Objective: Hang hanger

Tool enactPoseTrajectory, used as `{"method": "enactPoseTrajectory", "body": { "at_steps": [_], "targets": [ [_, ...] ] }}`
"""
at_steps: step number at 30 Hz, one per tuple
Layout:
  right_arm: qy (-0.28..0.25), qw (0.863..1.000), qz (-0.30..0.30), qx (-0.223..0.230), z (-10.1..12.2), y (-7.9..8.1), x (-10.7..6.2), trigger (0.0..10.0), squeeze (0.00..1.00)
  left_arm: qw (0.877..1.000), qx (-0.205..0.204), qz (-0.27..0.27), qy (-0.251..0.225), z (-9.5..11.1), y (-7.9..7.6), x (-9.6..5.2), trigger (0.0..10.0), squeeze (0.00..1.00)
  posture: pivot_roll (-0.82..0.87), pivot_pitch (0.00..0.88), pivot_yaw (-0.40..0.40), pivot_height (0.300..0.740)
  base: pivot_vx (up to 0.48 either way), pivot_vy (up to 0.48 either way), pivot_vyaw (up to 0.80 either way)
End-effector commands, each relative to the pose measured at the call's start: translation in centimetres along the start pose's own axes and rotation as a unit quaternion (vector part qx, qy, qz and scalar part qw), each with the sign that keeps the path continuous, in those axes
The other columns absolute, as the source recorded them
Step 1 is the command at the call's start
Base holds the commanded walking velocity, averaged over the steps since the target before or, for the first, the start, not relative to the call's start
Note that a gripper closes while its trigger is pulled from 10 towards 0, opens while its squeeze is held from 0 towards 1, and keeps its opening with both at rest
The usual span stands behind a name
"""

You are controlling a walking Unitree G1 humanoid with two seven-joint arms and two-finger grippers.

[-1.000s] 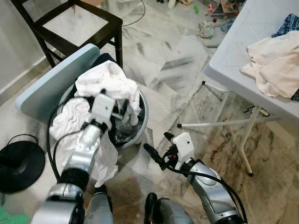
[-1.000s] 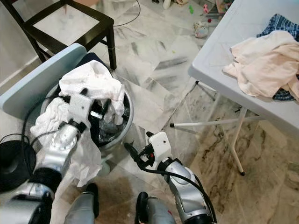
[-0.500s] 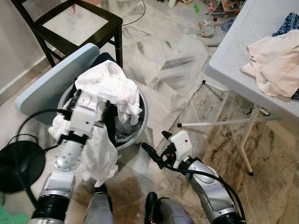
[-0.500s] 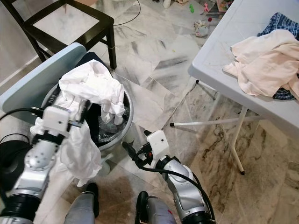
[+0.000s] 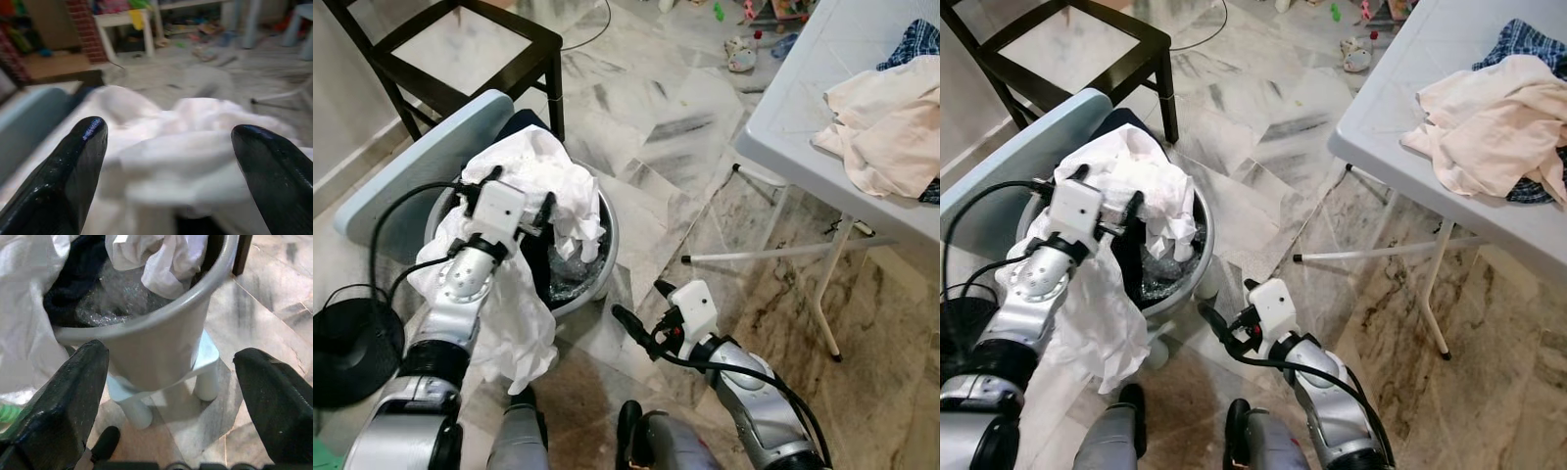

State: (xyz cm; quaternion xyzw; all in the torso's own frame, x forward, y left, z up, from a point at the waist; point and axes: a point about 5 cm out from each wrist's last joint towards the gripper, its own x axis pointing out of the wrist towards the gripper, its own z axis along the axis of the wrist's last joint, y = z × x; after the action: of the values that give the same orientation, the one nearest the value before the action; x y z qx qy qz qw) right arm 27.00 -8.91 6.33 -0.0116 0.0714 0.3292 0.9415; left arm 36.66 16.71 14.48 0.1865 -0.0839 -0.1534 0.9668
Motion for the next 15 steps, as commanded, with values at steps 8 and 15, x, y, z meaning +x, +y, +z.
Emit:
{"method": "enactPoseTrajectory", "body": {
  "at_steps": [8,15],
  "targets": [
    [0.012,1.000,-0.022,-0.002,-0.5,-0.4,-1.0,10.0,0.00,0.988,-0.038,-0.092,0.117,-4.2,-3.2,-1.2,0.0,0.00,0.04,0.343,-0.126,0.740,0.000,0.000,0.00],
    [0.013,1.000,-0.024,-0.006,-0.4,-0.8,-0.8,10.0,0.00,0.988,-0.054,-0.065,0.130,-4.7,-2.1,-1.6,0.0,0.00,0.06,0.341,-0.132,0.740,0.000,0.000,0.00]
  ]
}}
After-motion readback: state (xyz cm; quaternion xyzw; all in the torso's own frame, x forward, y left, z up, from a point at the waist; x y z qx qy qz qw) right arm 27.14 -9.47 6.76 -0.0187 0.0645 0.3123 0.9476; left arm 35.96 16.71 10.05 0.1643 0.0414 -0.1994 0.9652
